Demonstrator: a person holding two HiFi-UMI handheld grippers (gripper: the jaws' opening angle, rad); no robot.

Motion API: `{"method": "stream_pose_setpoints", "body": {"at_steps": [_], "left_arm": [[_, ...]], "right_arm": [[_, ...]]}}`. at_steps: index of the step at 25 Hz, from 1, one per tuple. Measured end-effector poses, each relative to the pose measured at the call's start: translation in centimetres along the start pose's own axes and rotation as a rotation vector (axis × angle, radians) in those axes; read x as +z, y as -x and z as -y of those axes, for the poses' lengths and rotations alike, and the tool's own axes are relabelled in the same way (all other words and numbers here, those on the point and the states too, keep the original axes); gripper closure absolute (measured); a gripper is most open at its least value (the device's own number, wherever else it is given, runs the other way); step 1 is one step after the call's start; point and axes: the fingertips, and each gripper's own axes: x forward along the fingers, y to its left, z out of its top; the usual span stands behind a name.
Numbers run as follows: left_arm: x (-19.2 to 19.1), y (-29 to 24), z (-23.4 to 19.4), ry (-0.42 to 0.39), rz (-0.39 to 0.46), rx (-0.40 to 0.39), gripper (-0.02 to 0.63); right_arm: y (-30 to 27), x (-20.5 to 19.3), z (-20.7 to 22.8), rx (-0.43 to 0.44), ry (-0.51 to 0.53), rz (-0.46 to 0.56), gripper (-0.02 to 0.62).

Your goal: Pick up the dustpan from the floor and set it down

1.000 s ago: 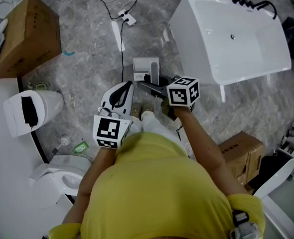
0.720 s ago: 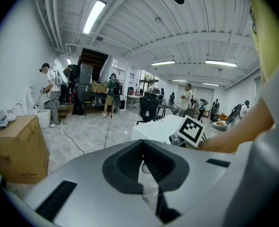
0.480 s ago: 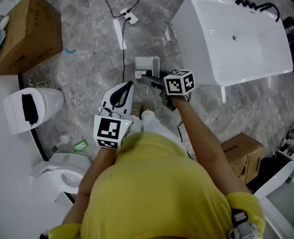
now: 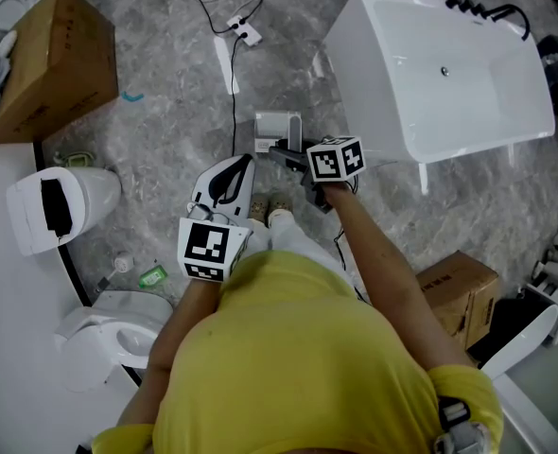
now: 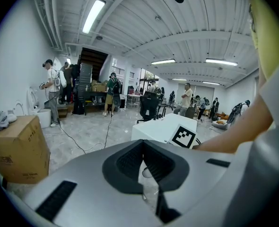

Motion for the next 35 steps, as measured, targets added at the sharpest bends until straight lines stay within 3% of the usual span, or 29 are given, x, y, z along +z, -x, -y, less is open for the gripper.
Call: {"method": "stream_pose_setpoints", "body": {"at_steps": [4,6,10,13,15,18,20,24,31,35], "left_arm": [[-0.1,0.1,0.4,-0.003,0.003,-0.007,0.606],[0.1,0.2,0.7,-0.007,0.011,-0.016,0.606],[0.4,0.2,1.3,-0.009,0.023,-0.034,0.606],[0.5,0.5,1.7,-0.021,0.032,-0.040,0.606],[0.5,0.6,1.9,-0.032,0.038,-0.040,0.606],[1.3,0.5,2.3,-0.044,0.064,-0.043,0.606],[2.3,0.4,2.5,-0.053,0.089,-0.049,0.606],[5.4,0.4,2.5,-0.085,0.153,-0.035,0.606],[14.1,1.7,2.3,-0.152,0.325,0.039,0.606],[18.3,2.9,2.3,-0.192,0.413,0.090,0.606]], "right_arm": [[0.4,-0.2,-0.4,-0.032,0.016,-0.018,0.423],[0.7,-0.3,-0.2,-0.072,0.001,-0.027,0.378],[2.1,-0.7,0.1,-0.148,-0.064,-0.035,0.227],[4.8,-0.1,-0.3,-0.226,-0.034,0.047,0.220],[7.2,1.1,-1.3,-0.287,0.042,0.138,0.270],[11.2,4.0,-3.9,-0.409,0.241,0.279,0.491],[13.6,6.0,-6.2,-0.480,0.379,0.360,0.568],[18.2,10.0,-10.8,-0.561,0.554,0.539,0.584],[26.6,15.0,-18.1,-0.654,0.701,0.850,0.584],[28.8,16.8,-20.8,-0.680,0.766,0.938,0.586]]}}
